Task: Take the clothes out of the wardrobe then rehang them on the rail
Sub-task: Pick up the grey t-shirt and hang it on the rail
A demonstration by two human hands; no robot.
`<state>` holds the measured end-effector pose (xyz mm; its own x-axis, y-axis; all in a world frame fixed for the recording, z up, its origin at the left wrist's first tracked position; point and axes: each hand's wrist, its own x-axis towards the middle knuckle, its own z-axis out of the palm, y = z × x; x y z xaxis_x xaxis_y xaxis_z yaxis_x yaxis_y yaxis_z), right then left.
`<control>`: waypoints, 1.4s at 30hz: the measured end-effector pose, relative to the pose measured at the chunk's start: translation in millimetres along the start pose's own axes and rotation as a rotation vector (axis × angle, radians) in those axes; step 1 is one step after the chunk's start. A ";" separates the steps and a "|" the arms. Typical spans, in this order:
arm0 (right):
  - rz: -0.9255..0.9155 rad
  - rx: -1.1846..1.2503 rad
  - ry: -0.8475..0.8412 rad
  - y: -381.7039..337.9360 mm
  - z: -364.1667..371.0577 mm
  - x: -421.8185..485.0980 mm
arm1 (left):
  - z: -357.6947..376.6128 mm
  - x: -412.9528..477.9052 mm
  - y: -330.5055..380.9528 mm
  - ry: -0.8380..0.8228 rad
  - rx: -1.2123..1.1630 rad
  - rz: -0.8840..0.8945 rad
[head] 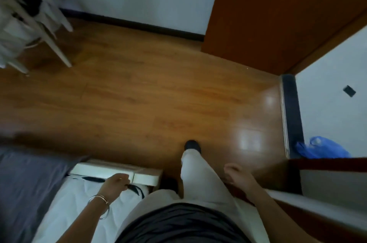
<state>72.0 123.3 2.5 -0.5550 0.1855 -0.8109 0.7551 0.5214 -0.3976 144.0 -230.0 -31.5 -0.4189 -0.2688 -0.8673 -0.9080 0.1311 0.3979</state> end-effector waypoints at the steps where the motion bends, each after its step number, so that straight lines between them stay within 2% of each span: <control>1: 0.008 -0.023 -0.015 -9.0 -6.1 14.7 | 1.1 4.2 4.5 0.000 -0.038 -0.037; 5: 0.048 -0.175 -0.076 -51.2 -32.8 74.8 | 10.9 29.8 28.3 0.044 -0.181 -0.159; 9: 0.087 -0.250 -0.151 -125.0 -78.1 126.7 | 28.0 43.4 82.5 0.035 -0.401 -0.280; 12: -0.007 -0.342 -0.148 -191.5 -109.9 166.1 | 35.7 53.9 138.3 0.031 -0.473 -0.222; 16: -0.096 -0.533 -0.280 -286.9 -96.8 194.1 | 17.6 60.1 183.9 0.223 -0.582 -0.129; 19: -0.169 -0.629 -0.349 -351.0 -52.6 203.6 | -2.7 60.2 175.5 0.334 -0.645 -0.156; 22: -0.233 -0.730 -0.396 -418.5 8.3 205.8 | -16.9 62.8 147.8 0.431 -0.774 -0.303; 25: -0.328 -0.758 -0.414 -484.2 72.6 200.0 | -32.3 72.2 122.2 0.413 -0.970 -0.489; 28: -0.398 -0.749 -0.412 -536.5 137.0 185.9 | -56.6 84.7 99.6 0.376 -1.116 -0.600; 32: -0.431 -0.851 -0.487 -578.2 219.4 158.6 | -112.4 100.5 93.8 0.436 -1.183 -0.593; 38: -0.445 -1.095 -0.560 -621.4 327.0 138.3 | -199.9 115.4 89.7 0.688 -1.311 -0.439; 42: -0.485 -1.221 -0.554 -662.1 405.2 132.5 | -222.4 131.9 68.5 0.706 -1.532 -0.538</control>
<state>-360.1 -534.8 -15.7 -0.2462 -0.4120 -0.8773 -0.3944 0.8694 -0.2976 25.0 -468.7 -52.0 0.3523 -0.3535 -0.8666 0.0485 -0.9178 0.3941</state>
